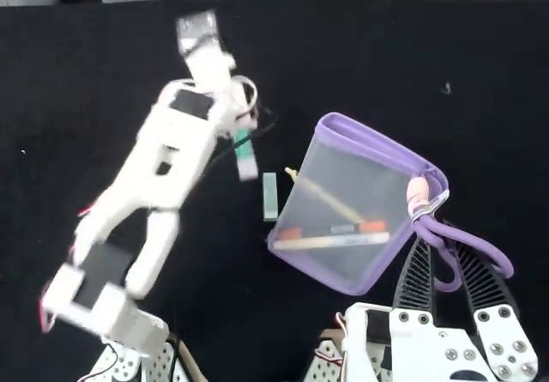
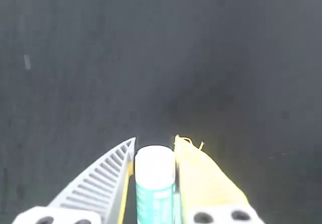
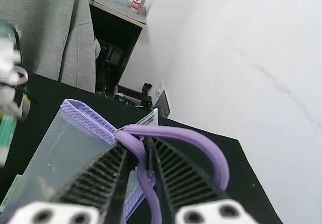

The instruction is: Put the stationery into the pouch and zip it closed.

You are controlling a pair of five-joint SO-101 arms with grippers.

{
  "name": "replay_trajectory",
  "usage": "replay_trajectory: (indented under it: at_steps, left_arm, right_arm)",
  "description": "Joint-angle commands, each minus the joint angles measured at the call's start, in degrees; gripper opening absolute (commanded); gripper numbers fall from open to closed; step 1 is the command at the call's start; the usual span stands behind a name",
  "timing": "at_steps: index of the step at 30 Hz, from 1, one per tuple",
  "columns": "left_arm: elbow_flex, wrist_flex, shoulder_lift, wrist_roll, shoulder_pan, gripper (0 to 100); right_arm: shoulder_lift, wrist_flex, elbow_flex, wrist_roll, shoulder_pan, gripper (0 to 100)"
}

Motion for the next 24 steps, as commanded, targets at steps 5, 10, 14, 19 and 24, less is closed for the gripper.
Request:
replay_trajectory:
  at_steps: [5,10,14,19,24]
  left_arm:
    - [4.9,-16.1,-33.1,-5.8,1.6,3]
    - [14.6,-28.8,-44.7,-6.2,8.2,3]
    - [21.7,-36.7,-50.6,-9.3,16.0,3]
    - [29.7,-48.7,-51.0,-17.2,22.6,3]
    - [31.9,-51.8,-51.0,-17.1,24.6,3]
  right_arm:
    - [2.5,1.1,-0.4,0.7,0.4,1.3]
    - [2.5,1.1,-0.5,0.7,0.2,1.3]
    - [2.4,1.1,-0.6,0.7,0.2,1.3]
    - [1.9,1.2,-0.6,0.7,0.2,1.3]
    - [-0.5,1.2,-0.6,1.0,0.2,1.3]
